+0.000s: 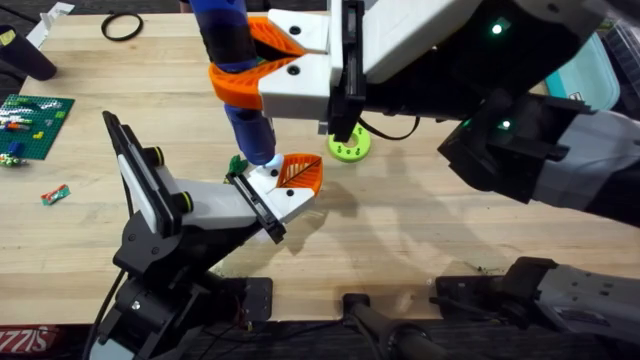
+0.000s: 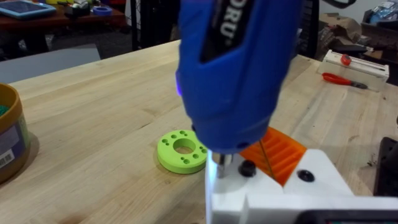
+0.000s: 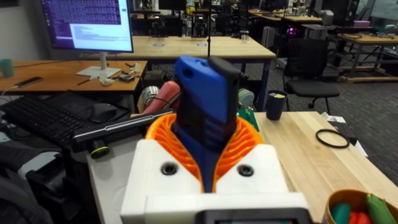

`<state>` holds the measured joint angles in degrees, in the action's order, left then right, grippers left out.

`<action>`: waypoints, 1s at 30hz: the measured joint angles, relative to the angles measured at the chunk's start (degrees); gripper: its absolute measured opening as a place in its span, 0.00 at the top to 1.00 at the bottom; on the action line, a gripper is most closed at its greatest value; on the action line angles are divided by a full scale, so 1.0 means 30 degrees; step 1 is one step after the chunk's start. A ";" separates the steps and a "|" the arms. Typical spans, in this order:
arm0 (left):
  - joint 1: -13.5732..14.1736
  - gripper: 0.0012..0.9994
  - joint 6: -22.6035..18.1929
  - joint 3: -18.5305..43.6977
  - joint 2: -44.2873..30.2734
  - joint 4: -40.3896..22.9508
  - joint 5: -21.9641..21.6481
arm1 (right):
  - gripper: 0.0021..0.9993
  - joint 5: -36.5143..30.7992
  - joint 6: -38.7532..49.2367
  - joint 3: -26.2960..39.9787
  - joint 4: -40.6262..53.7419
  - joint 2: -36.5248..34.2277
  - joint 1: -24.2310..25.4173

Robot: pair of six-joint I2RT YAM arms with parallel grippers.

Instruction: Pick up the gripper from the table and insert it into the empty holder that is missing its gripper. Then pick up a screw, insert it into the mounting hole, and use the screwdriver to tighten it. Finally, clean up the table by picking up the vegetable and placing it into the bucket.

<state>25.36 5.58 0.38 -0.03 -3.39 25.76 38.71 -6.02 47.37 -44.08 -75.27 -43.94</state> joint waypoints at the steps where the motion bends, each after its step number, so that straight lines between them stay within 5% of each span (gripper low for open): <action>1: 0.0000 0.99 0.0023 0.0000 -0.0006 0.0038 0.0006 | 0.96 -0.0021 0.0000 0.0000 0.0072 -0.0003 0.0008; 30: 0.0000 0.99 0.0146 0.0000 -0.0007 0.0078 -0.0007 | 0.95 0.0424 -0.0440 -0.0226 0.0461 0.1460 0.0423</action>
<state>25.36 6.02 0.38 -0.05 -3.16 25.74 39.99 -7.34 46.70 -42.70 -70.89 -42.68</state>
